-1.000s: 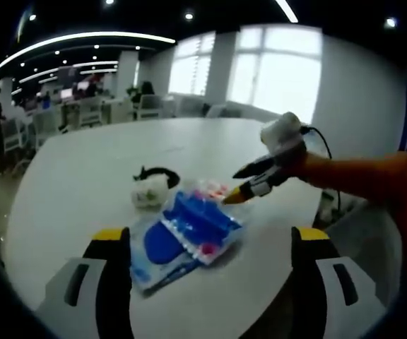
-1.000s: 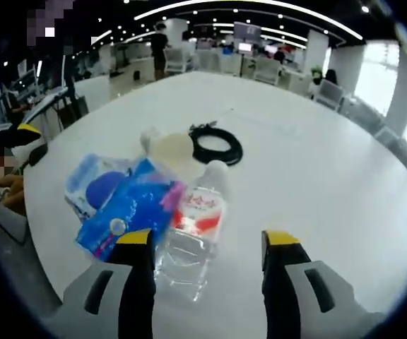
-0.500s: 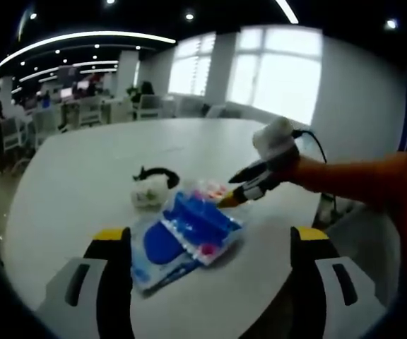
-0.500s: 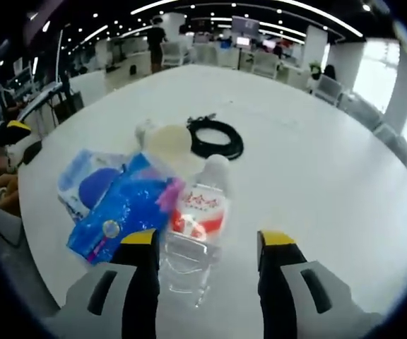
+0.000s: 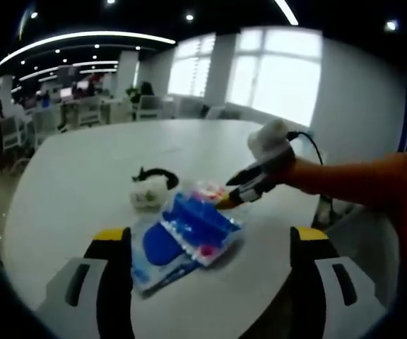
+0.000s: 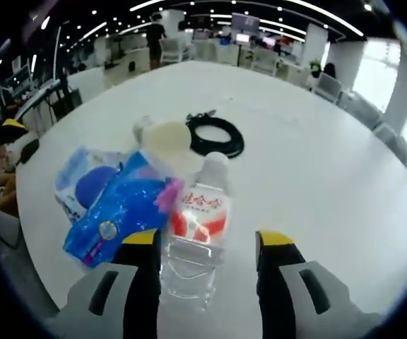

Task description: Arrange the tabletop items into an orderly group along one side of the table until the central work area is clear of visible clutter.

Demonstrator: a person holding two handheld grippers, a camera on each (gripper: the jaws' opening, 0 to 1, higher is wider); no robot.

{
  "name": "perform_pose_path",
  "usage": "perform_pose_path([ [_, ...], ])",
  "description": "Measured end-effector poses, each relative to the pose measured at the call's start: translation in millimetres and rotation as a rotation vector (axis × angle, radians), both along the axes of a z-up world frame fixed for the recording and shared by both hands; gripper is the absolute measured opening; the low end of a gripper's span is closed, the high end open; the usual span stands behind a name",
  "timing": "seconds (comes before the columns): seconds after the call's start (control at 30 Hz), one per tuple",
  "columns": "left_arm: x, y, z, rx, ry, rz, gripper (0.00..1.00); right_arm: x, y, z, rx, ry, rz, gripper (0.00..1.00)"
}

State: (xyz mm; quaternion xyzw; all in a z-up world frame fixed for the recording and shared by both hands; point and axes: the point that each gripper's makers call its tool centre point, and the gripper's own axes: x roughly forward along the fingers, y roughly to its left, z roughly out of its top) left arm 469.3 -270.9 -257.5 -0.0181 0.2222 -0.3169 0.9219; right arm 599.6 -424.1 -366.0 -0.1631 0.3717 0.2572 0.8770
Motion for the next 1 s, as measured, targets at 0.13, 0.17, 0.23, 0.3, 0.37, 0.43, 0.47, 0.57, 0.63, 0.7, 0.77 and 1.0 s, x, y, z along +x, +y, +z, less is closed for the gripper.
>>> perform_pose_path([
  [0.13, -0.2, 0.6, 0.2, -0.003, 0.000, 0.002, 0.90, 3.0, -2.2, -1.6, -0.014, 0.001, -0.010, 0.50],
  [0.17, -0.3, 0.7, 0.1, -0.003, 0.001, 0.002, 0.90, 3.7, -2.7, -1.6, -0.013, 0.001, -0.013, 0.49],
  [0.23, -0.5, 0.9, 0.0, -0.003, 0.001, 0.003, 0.90, 4.9, -3.2, -2.4, -0.011, 0.003, -0.015, 0.49],
  [0.3, -0.4, 0.9, -0.1, -0.004, 0.003, 0.003, 0.90, 6.3, -3.7, -3.8, -0.007, 0.004, -0.020, 0.49],
  [0.37, -0.1, 0.4, 0.0, -0.005, 0.003, 0.002, 0.90, 6.9, -3.5, -5.6, 0.001, 0.010, -0.028, 0.49],
  [0.43, 0.1, -0.2, 0.2, -0.005, 0.003, 0.000, 0.90, 7.0, -2.3, -6.7, 0.007, 0.011, -0.031, 0.49],
  [0.47, 0.1, -0.3, 0.1, -0.005, 0.003, 0.000, 0.90, 8.0, -1.1, -8.3, 0.011, 0.012, -0.032, 0.49],
  [0.57, -0.2, 0.1, -0.1, -0.005, 0.003, 0.001, 0.90, 9.7, 1.6, -11.4, 0.018, 0.016, -0.039, 0.48],
  [0.63, -0.5, 0.7, -0.4, -0.005, 0.005, 0.002, 0.89, 12.0, 3.5, -13.6, 0.026, 0.021, -0.045, 0.48],
  [0.7, -0.7, 1.6, -0.4, -0.006, 0.006, 0.004, 0.89, 14.2, 4.4, -14.6, 0.032, 0.022, -0.053, 0.48],
  [0.77, -0.1, 2.4, 0.0, -0.009, 0.005, 0.007, 0.89, 16.6, 5.0, -15.7, 0.038, 0.024, -0.061, 0.48],
  [1.0, 0.3, 2.5, -0.3, -0.010, 0.007, 0.005, 0.89, 20.2, 8.0, -18.6, 0.037, 0.033, -0.074, 0.46],
])
